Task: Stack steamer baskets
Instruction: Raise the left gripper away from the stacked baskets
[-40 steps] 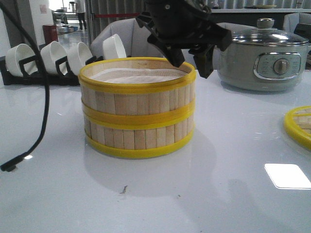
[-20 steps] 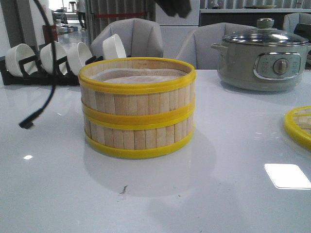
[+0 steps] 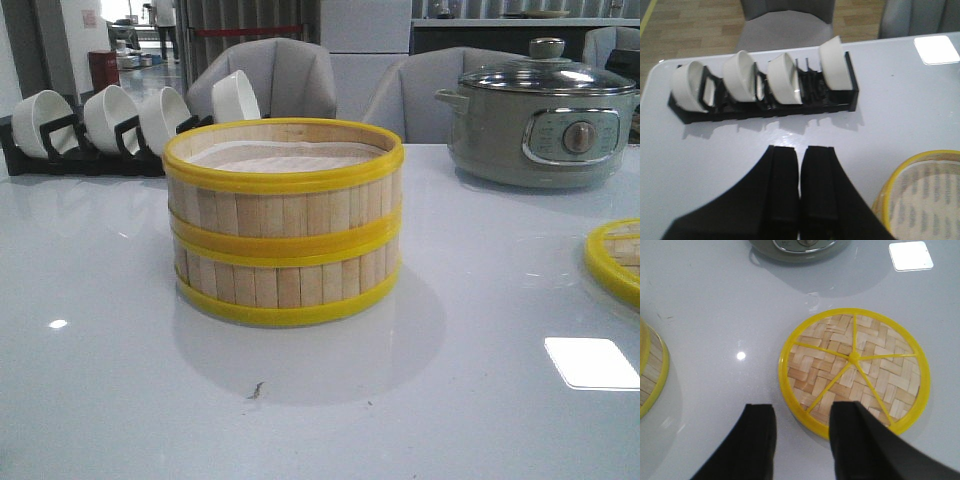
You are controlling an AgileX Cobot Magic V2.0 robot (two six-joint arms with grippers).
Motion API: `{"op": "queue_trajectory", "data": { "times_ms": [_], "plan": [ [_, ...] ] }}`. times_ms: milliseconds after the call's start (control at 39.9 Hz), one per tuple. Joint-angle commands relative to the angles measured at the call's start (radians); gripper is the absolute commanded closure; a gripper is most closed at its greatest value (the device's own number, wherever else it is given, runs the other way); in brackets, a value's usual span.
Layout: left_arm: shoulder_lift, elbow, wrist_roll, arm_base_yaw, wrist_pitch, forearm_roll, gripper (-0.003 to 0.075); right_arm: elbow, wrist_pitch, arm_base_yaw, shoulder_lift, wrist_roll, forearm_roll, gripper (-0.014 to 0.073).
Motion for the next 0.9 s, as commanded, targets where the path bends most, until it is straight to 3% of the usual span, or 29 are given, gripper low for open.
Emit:
{"op": "queue_trajectory", "data": {
  "times_ms": [0,150,426,702,877],
  "plan": [
    [-0.133,0.093,-0.011,0.061,-0.109,-0.022,0.0631,-0.04,-0.075,0.001,-0.007,-0.007,-0.008,0.0223],
    [-0.299,0.36,-0.011,0.113,-0.207,-0.051,0.0632,-0.04,-0.087,0.001,-0.007,-0.007,-0.008,0.0223],
    [-0.597,0.854,-0.063,0.119,-0.418,-0.051,0.0632,-0.04,-0.1,0.001,-0.007,-0.007,-0.008,0.0223],
    [-0.841,1.172,-0.064,0.109,-0.524,-0.053,0.0632,-0.04,-0.111,0.001,-0.007,-0.007,0.008,0.0223],
    [-0.959,1.28,-0.064,0.082,-0.538,-0.042,0.0632,-0.04,-0.103,0.001,-0.007,-0.007,0.014,0.0223]
  ]
}}
